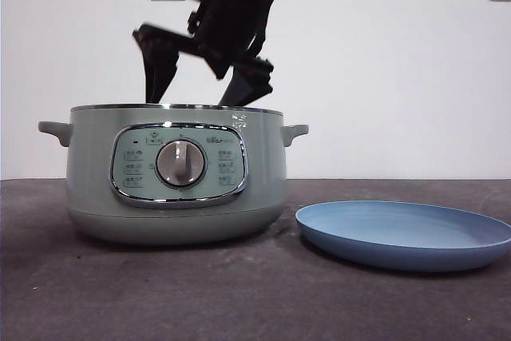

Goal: Take the potato out from the steamer,put the potato on the plate,close the lid

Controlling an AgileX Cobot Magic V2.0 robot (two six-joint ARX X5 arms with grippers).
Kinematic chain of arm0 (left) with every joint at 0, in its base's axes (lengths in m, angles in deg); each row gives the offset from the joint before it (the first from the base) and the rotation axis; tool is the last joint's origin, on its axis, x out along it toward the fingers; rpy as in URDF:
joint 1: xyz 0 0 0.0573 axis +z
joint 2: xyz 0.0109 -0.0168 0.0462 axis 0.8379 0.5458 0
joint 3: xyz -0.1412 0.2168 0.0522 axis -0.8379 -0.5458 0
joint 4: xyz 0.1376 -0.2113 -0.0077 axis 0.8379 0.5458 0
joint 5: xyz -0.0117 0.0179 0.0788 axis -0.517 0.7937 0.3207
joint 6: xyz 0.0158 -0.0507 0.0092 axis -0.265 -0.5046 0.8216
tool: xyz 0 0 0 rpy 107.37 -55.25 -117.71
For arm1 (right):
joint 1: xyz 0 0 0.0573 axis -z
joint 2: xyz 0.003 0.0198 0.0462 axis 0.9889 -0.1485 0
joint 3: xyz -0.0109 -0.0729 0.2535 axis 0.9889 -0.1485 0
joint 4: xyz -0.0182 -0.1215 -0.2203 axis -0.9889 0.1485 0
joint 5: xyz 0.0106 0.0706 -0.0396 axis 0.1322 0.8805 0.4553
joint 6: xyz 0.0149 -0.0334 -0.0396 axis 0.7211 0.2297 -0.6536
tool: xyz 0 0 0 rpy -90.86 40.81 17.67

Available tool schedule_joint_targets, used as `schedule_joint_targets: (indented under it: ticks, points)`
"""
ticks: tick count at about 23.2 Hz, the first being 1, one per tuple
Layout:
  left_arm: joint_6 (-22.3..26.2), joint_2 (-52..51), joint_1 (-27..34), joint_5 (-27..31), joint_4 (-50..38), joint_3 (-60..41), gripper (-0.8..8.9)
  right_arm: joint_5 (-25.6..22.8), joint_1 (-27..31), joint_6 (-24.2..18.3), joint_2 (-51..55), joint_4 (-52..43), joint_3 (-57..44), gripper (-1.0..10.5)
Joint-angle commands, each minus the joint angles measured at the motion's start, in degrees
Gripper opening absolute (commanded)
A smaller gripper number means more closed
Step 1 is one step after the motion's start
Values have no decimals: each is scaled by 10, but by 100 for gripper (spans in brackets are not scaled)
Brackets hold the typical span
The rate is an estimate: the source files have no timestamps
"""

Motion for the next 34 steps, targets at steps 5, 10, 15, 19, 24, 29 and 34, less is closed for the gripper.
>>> schedule_joint_targets:
  ticks: [5, 10, 15, 19, 24, 29, 34]
  points:
    - [-6, -6, 1, -2, -21, 3, -9, -4, -5, -4, -37, -8, 1, 626]
    - [-6, -6, 1, -3, -21, 3, -9, -3, -7, 2, -54, -2, 1, 619]
    - [-5, -6, 1, -3, -21, 3, -9, -3, -8, 6, -57, -3, 1, 369]
    - [-3, -6, 1, -3, -21, 3, -9, 1, -8, 6, -57, -6, 1, -14]
    - [5, -5, 1, -4, -25, 3, -9, -2, -9, 6, -10, -8, 1, -13]
    - [5, -3, 1, -8, -43, 3, -9, -5, -2, 4, 114, 40, 1, -13]
    - [5, -2, 1, -37, -65, 3, -9, -48, 29, -14, 230, 173, 1, -14]
